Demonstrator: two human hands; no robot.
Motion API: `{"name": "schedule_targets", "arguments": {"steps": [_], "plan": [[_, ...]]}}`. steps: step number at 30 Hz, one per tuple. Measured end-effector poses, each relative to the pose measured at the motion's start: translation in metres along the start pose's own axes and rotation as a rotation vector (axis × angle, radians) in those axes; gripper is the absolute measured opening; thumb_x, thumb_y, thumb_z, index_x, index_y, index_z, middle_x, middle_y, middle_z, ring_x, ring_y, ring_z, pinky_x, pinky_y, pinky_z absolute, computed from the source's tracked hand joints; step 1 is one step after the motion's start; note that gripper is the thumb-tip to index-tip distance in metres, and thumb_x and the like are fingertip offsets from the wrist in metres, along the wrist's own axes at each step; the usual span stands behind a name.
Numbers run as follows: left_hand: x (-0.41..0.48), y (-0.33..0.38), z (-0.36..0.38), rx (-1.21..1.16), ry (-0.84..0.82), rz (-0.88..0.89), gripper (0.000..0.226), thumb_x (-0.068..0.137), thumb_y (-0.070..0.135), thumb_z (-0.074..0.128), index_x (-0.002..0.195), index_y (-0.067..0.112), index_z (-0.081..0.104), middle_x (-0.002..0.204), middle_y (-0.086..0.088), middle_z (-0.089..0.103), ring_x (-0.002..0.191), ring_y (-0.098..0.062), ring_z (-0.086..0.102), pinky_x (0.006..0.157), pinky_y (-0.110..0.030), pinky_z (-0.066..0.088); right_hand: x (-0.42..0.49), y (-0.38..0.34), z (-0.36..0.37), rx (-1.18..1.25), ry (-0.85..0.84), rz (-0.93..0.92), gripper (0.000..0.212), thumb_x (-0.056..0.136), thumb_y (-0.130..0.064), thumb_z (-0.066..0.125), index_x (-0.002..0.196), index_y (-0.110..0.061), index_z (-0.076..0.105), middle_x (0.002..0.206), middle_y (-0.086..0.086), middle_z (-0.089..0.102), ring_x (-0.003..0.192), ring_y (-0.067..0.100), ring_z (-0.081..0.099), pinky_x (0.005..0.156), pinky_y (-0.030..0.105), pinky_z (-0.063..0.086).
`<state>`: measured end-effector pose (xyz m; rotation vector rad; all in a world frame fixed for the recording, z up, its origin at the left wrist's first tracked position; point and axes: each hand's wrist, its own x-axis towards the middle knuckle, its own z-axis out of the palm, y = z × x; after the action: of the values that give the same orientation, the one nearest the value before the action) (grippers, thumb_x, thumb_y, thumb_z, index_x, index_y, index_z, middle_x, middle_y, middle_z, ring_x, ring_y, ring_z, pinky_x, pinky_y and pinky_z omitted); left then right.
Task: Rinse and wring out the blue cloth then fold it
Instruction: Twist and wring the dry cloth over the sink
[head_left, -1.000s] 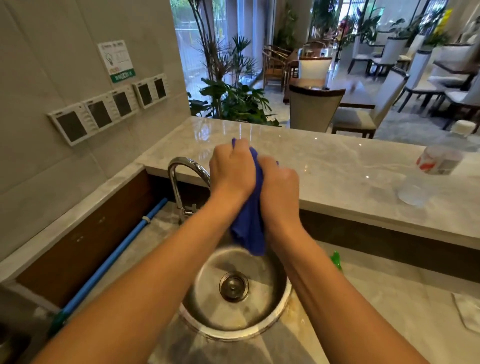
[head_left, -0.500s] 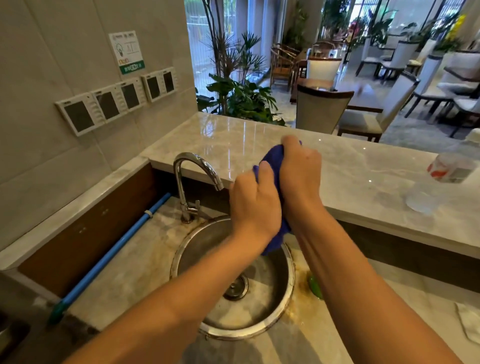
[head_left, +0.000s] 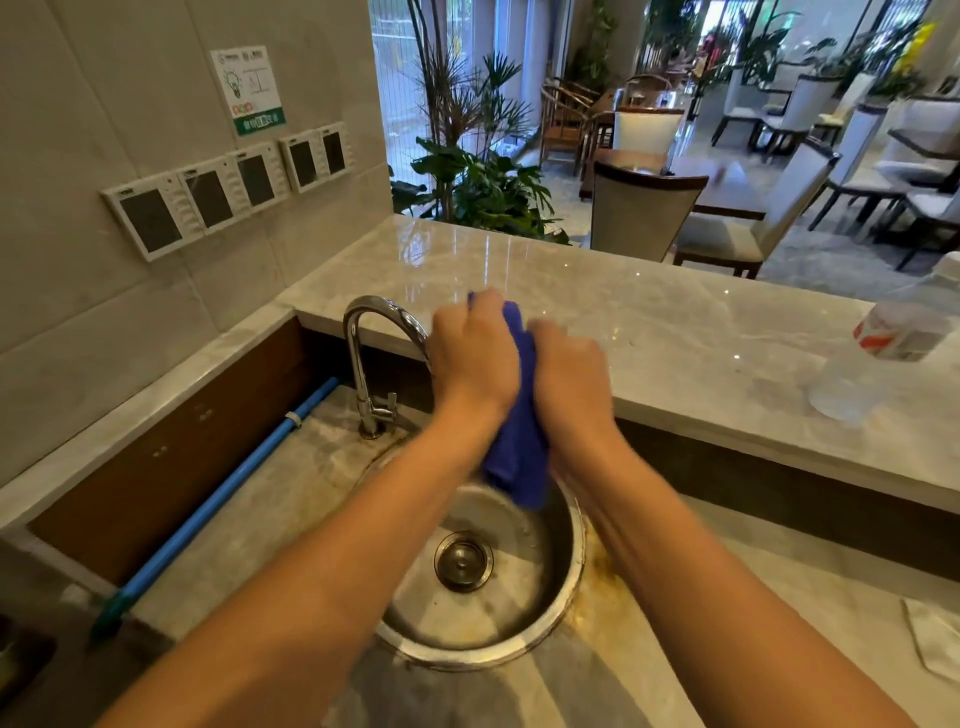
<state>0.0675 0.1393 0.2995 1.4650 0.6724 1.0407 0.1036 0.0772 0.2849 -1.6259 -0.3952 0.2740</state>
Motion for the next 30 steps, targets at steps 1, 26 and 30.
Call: {"name": "schedule_targets", "arguments": {"steps": [1, 26, 30], "plan": [[-0.015, -0.003, 0.004, -0.009, -0.017, 0.06, 0.042, 0.078, 0.03, 0.044, 0.037, 0.022, 0.046, 0.036, 0.008, 0.032, 0.05, -0.016, 0.031, 0.052, -0.037, 0.031, 0.011, -0.008, -0.006, -0.002, 0.052, -0.015, 0.042, 0.098, -0.016, 0.044, 0.056, -0.014, 0.043, 0.057, 0.009, 0.043, 0.057, 0.018, 0.043, 0.057, 0.036, 0.037], [-0.004, 0.013, -0.015, -0.192, 0.062, 0.144, 0.047, 0.081, 0.02, 0.047, 0.037, 0.025, 0.028, 0.041, 0.013, 0.025, 0.045, -0.009, 0.023, 0.047, -0.029, 0.025, -0.037, -0.008, 0.002, 0.046, -0.046, -0.211, 0.047, 0.094, -0.009, 0.05, 0.047, -0.013, 0.045, 0.042, -0.003, 0.034, 0.041, 0.009, 0.029, 0.042, 0.026, 0.025], [-0.051, -0.014, -0.011, -0.176, -0.028, 0.168, 0.047, 0.087, 0.021, 0.046, 0.041, 0.024, 0.038, 0.045, 0.013, 0.032, 0.048, -0.012, 0.028, 0.047, -0.04, 0.024, -0.008, -0.034, -0.007, 0.121, 0.042, -0.297, 0.056, 0.09, -0.01, 0.053, 0.04, -0.026, 0.034, 0.034, -0.013, 0.027, 0.035, 0.005, 0.023, 0.038, 0.017, 0.021]]}}
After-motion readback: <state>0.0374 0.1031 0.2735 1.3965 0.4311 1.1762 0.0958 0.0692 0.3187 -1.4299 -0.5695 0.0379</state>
